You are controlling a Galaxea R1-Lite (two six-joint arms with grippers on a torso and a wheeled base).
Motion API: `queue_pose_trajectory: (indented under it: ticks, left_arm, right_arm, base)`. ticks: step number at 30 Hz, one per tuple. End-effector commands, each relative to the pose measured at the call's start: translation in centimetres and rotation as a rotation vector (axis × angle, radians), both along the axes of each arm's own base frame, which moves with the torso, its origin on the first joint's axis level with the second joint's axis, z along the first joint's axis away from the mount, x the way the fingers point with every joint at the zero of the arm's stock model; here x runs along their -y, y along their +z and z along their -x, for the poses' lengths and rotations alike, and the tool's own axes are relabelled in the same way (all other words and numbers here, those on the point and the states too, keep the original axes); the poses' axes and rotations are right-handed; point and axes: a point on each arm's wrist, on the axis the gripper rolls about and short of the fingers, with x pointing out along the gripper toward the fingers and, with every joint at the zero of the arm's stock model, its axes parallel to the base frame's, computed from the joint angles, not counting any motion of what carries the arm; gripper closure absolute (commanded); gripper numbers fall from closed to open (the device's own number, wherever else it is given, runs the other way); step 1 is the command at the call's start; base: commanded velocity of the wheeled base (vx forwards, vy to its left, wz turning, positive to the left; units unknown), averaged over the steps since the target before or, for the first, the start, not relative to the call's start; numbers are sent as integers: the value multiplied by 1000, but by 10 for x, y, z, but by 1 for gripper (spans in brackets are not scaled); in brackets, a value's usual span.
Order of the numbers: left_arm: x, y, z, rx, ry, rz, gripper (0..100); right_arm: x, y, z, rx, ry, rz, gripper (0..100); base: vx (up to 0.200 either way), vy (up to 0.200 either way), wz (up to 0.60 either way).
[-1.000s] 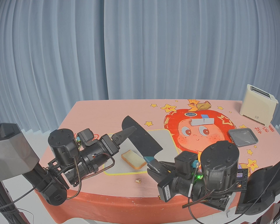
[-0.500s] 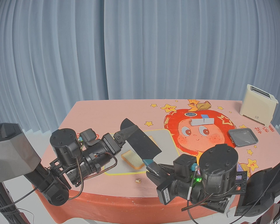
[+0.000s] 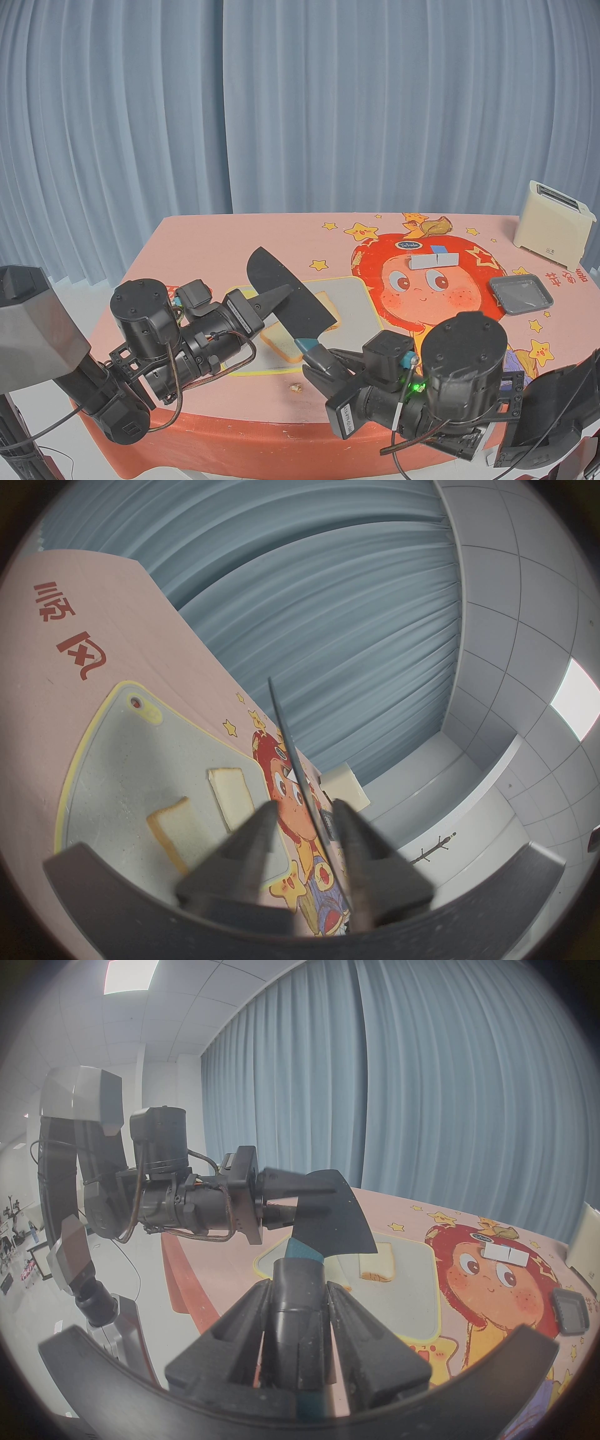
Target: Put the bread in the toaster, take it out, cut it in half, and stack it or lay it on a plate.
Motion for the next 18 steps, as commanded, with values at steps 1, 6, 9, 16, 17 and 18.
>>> queue_pose_trajectory:
  ticks: [1, 6, 9, 16, 17, 18]
  left_arm:
    - [1, 0, 1, -1, -4, 0, 100]
    - [1, 0, 1, 3, -4, 1, 100]
    - [1, 0, 1, 1, -4, 0, 100]
    - [1, 1, 1, 3, -4, 1, 100]
    - [1, 1, 1, 4, -2, 1, 100]
    - [1, 1, 1, 3, -4, 1, 100]
  right_arm:
    - [-1, -5, 0, -6, 3, 16, 100]
    - [-1, -5, 0, -5, 3, 17, 100]
    - [-1, -5, 0, -6, 3, 16, 100]
    - [0, -4, 0, -3, 2, 15, 100]
    - [0, -5, 0, -4, 0, 17, 100]
    - [0, -5, 0, -4, 0, 17, 100]
  base:
    - [0, 0, 0]
    - [0, 0, 0]
    - [0, 0, 0]
    - [0, 0, 0]
    - [0, 0, 0]
    - [0, 0, 0]
